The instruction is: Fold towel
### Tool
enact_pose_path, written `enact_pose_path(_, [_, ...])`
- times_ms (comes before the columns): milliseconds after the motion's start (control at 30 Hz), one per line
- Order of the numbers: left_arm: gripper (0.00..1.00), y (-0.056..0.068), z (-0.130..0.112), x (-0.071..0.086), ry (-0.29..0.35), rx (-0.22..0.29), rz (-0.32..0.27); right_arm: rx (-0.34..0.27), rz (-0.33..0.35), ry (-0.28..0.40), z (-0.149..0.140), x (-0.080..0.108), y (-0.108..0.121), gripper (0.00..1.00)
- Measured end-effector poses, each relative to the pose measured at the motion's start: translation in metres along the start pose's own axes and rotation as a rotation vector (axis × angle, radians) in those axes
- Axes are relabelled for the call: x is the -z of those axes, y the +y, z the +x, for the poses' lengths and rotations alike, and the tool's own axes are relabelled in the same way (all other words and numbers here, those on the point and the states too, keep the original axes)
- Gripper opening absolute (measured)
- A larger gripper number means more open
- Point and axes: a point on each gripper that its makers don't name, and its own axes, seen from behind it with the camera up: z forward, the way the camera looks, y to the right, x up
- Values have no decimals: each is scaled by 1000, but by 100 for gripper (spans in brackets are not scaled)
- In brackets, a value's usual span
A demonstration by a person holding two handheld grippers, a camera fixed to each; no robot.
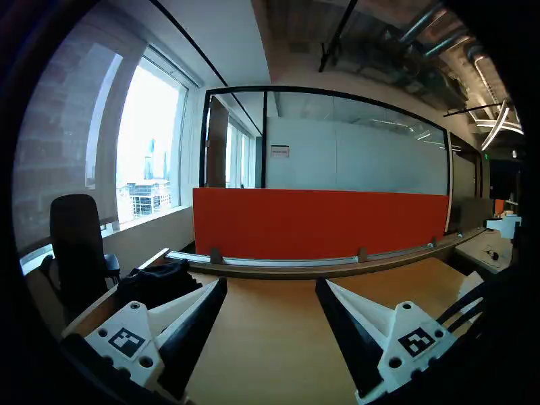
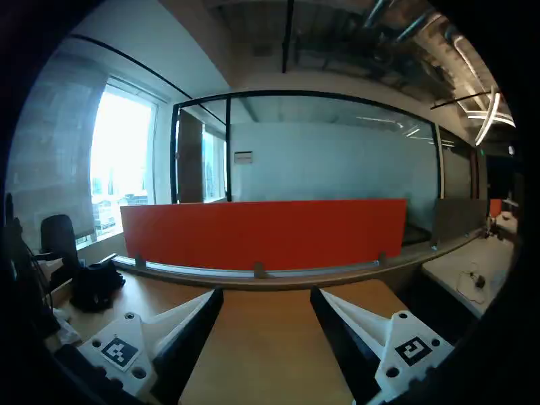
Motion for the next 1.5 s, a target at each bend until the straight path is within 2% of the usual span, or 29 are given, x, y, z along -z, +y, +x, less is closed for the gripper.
enact_pose_path(567, [97, -9, -15, 3, 41, -21, -2, 44, 3, 12, 8, 12, -33, 100])
enact_pose_path(767, [97, -13, -22, 6, 64, -28, 4, 49, 10, 15, -1, 11, -41, 100])
enact_pose_path(1267, [97, -21, -71, 9, 98, -14, 8, 44, 9, 31, -26, 6, -52, 100])
enact_pose_path(1500, [97, -24, -100, 11, 100, -34, 11, 57, 5, 33, -43, 2, -55, 100])
